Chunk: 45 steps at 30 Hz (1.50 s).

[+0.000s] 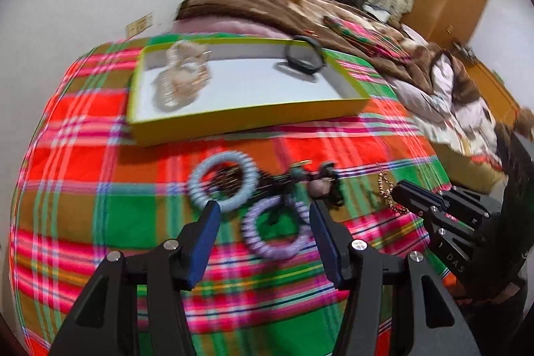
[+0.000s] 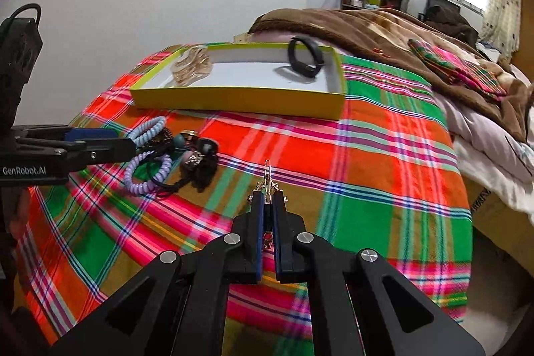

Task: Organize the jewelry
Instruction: 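Grasp the gold chain with the right tool while the left tool grasps the black pink-bead hair tie, then carry the gold chain with the right tool while the left tool carries the hair tie into the box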

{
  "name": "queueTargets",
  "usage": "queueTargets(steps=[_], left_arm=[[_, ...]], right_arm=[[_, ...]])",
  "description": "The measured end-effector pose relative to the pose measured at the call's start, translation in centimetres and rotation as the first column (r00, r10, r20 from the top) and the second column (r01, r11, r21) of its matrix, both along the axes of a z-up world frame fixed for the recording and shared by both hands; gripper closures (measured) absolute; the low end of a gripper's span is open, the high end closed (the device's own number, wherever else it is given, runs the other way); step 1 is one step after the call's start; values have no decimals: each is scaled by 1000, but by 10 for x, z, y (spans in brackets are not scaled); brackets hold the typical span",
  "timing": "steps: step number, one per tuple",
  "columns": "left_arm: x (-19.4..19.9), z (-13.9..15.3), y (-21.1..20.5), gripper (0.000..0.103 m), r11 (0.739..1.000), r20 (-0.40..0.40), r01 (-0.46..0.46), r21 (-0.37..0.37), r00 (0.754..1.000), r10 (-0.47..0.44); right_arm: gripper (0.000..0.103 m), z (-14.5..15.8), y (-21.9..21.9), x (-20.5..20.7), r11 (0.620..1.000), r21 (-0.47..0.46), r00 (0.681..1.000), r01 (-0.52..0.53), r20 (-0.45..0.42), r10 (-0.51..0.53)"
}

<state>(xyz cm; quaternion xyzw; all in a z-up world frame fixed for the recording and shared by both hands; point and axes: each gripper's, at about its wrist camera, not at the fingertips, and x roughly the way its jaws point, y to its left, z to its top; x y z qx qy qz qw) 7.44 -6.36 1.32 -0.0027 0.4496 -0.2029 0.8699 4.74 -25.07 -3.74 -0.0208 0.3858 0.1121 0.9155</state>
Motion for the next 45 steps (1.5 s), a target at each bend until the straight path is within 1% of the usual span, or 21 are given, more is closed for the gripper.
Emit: queueTargets(steps=[3, 6, 14, 17, 19, 23, 26, 28, 33, 45], left_arm=[[0, 3, -23, 45, 997, 26, 76, 12, 997, -76], [4, -1, -42, 45, 993, 20, 110, 37, 994, -111], [11, -11, -70, 48, 989, 5, 130, 76, 991, -130], [15, -18, -75, 53, 986, -7, 120, 119, 993, -120], [14, -21, -79, 58, 982, 1, 110, 154, 994, -112], [15, -22, -82, 60, 980, 10, 106, 170, 994, -109], [16, -23, -83, 67, 977, 7, 100, 187, 995, -103], [15, -23, -83, 71, 977, 4, 107, 186, 994, -110], [14, -22, -84, 73, 977, 7, 113, 181, 993, -116], [10, -11, -78, 74, 984, 31, 107, 143, 993, -113]], right_arm=[[99, 2, -7, -4, 1000, 16, 1000, 19, 8, -19], [99, 2, -14, -7, 999, 37, 999, 33, 14, -33], [99, 5, -22, -16, 997, 61, 999, 40, 29, -42], [99, 6, -23, -17, 997, 74, 999, 34, 36, -36], [99, 7, -24, -18, 997, 77, 999, 31, 42, -34], [99, 8, -24, -18, 996, 87, 999, 23, 44, -27], [99, 8, -24, -19, 996, 92, 999, 18, 46, -22], [99, 8, -24, -19, 996, 92, 999, 18, 49, -23], [99, 9, -25, -19, 995, 93, 998, 20, 52, -25], [99, 10, -25, -20, 995, 94, 998, 26, 59, -32]])
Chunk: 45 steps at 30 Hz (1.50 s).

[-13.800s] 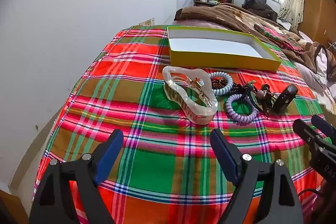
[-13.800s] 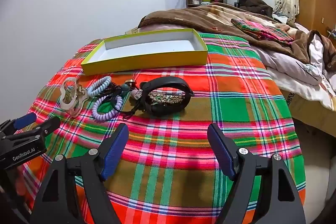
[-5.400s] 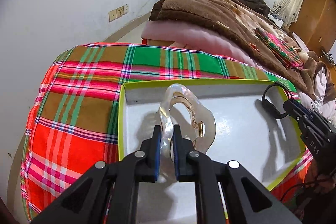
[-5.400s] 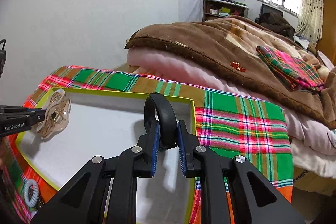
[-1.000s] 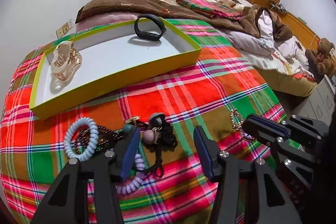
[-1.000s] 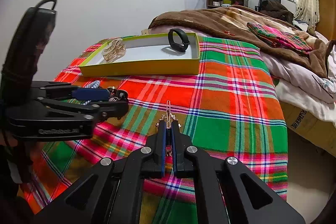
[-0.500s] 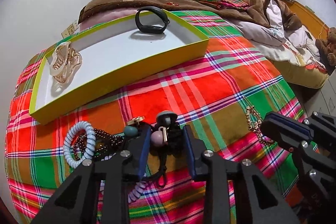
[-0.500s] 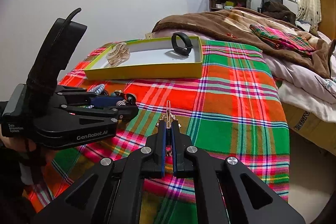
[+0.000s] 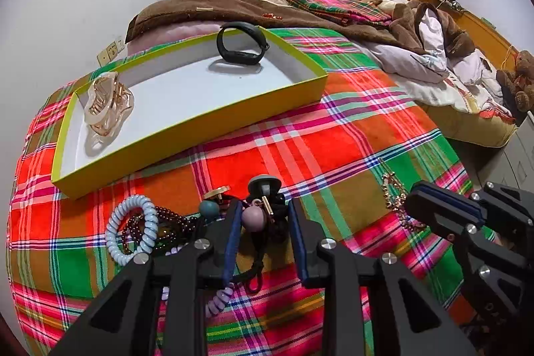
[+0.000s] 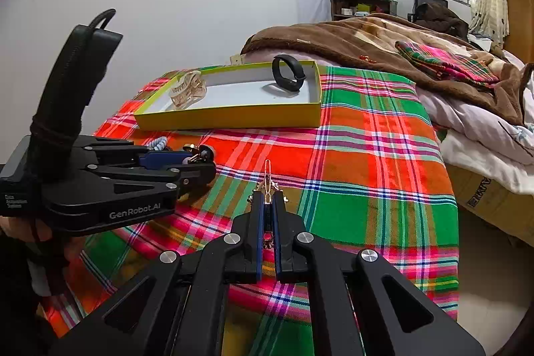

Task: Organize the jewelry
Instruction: 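Carry the gold chain with the right tool while the left tool carries the hair tie into the box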

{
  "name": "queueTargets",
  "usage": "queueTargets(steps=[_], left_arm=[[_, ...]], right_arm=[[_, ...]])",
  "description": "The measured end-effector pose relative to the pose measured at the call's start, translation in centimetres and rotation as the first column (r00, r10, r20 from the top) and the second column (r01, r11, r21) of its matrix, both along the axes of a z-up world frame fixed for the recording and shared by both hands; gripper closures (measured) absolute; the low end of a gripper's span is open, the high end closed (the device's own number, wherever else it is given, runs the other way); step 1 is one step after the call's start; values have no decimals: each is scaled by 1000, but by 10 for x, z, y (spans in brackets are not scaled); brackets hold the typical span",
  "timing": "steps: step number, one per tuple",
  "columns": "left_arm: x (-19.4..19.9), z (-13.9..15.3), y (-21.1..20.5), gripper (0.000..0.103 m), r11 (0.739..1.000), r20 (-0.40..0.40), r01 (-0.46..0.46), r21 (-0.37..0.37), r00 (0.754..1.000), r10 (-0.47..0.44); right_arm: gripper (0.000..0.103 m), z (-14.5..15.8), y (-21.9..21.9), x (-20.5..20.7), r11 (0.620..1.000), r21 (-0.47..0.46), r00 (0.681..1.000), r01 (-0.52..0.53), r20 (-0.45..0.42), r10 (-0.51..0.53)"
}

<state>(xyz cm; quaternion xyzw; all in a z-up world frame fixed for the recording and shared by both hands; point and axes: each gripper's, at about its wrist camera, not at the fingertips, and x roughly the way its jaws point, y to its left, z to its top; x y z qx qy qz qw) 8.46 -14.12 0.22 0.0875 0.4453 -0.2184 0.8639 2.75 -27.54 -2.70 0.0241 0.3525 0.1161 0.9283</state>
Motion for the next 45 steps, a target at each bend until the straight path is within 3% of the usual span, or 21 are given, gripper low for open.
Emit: queueTargets(steps=[26, 45], left_arm=[[3, 55, 22, 74, 996, 91, -40, -75, 995, 47], [41, 69, 85, 74, 977, 110, -186, -105, 974, 197]], right_arm=[[99, 49, 5, 15, 1000, -12, 997, 14, 81, -13], [99, 69, 27, 103, 999, 14, 997, -31, 74, 29]])
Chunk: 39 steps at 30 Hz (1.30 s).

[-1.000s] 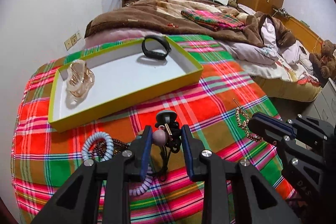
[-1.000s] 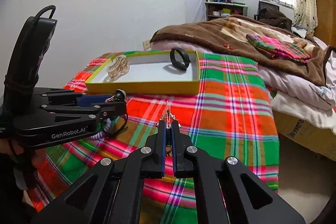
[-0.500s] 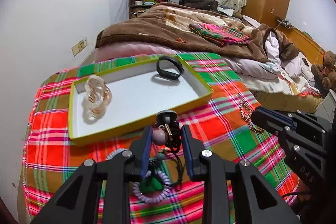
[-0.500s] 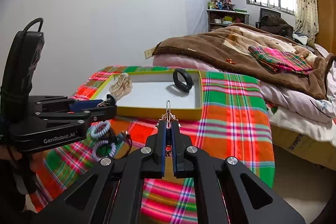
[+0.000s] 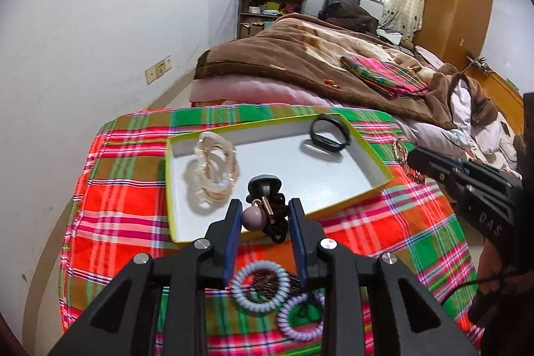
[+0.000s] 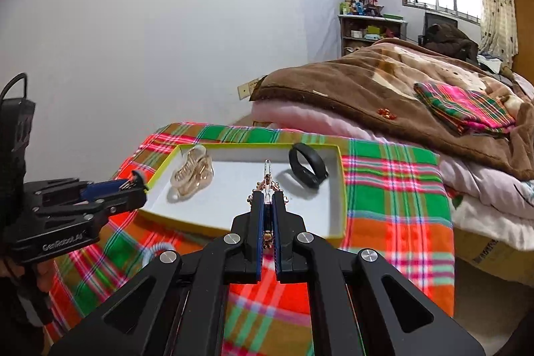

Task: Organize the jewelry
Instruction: 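Carry the gold chain with the right tool while the left tool carries the hair tie into the box, then open the right tool to drop the gold chain while the left tool releases the hair tie in the box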

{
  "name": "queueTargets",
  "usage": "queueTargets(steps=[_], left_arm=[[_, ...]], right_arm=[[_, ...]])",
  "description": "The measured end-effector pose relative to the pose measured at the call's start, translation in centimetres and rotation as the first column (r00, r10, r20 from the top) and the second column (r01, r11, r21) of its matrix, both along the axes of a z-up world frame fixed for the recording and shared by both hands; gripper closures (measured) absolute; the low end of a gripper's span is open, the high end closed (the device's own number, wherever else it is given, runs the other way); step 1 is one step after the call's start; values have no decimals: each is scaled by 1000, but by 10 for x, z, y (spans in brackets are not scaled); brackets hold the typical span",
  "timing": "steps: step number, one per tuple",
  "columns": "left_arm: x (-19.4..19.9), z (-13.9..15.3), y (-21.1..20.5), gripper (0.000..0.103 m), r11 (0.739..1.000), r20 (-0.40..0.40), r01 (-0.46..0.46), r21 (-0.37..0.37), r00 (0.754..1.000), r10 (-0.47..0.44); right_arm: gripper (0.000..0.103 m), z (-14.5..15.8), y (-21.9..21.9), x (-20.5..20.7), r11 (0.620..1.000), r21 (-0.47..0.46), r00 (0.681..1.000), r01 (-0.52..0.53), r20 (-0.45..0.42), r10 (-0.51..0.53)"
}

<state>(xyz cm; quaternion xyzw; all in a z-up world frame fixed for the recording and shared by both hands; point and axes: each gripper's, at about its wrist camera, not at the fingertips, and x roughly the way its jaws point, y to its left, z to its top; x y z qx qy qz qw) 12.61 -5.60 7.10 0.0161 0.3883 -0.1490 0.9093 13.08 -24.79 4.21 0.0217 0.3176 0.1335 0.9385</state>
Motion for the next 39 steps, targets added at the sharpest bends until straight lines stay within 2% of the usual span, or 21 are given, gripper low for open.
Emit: queueTargets(steps=[10, 18, 39], left_arm=[[27, -17, 29, 74, 997, -44, -82, -1, 996, 82], [39, -35, 41, 74, 995, -85, -103, -7, 991, 102], [56, -62, 35, 74, 996, -144, -92, -11, 985, 90]], right_arm=[[99, -13, 17, 58, 1000, -6, 998, -21, -53, 21], [99, -34, 35, 100, 999, -24, 993, -42, -111, 39], [99, -72, 59, 147, 996, -69, 978, -59, -203, 44]])
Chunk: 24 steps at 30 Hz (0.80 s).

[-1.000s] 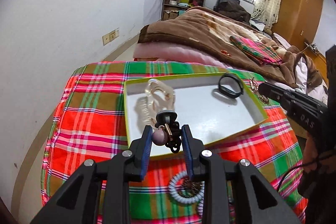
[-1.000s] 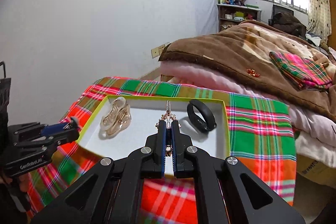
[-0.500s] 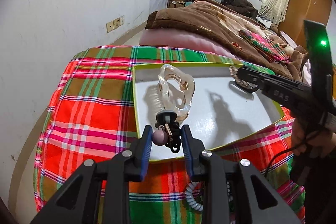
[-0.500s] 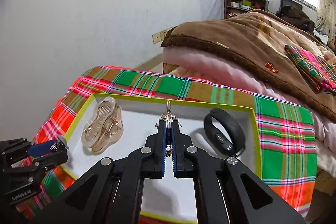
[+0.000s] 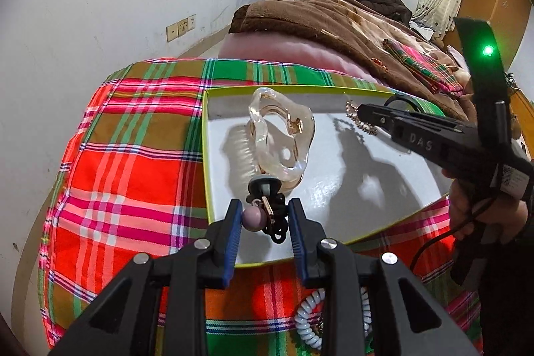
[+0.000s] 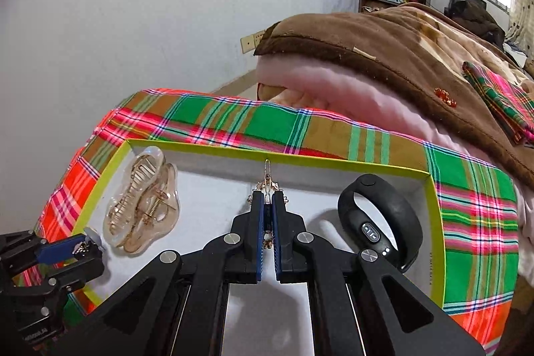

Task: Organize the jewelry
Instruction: 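Open the right tool to drop the gold chain while the left tool releases the hair tie in the box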

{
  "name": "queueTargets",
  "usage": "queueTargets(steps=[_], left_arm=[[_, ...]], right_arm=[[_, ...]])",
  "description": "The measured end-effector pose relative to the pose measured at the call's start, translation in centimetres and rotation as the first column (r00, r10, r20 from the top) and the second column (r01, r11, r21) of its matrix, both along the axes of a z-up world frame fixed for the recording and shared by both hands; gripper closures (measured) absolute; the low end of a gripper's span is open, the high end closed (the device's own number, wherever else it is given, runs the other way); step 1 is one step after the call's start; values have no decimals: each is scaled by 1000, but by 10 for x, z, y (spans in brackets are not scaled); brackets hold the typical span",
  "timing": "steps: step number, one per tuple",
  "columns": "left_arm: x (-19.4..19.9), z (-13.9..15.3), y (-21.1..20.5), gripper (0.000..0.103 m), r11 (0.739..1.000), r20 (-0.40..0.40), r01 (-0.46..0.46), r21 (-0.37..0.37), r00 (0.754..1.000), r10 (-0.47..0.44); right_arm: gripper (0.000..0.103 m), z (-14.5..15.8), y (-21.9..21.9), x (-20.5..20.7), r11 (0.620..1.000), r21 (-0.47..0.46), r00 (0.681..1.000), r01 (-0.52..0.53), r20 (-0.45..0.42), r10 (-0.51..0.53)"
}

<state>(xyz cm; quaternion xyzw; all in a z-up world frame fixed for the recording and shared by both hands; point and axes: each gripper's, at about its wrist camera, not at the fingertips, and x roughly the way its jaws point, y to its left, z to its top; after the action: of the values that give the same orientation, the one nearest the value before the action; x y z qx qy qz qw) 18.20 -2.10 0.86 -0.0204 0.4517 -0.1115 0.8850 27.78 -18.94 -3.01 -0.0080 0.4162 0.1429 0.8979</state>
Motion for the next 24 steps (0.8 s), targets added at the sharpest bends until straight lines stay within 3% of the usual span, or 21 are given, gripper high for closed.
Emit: queueTargets(steps=[24], left_arm=[[5, -8, -1, 73, 1000, -22, 1, 3, 1000, -1]], right_arm=[[99, -7, 2, 3, 1000, -22, 1000, 6, 4, -6]])
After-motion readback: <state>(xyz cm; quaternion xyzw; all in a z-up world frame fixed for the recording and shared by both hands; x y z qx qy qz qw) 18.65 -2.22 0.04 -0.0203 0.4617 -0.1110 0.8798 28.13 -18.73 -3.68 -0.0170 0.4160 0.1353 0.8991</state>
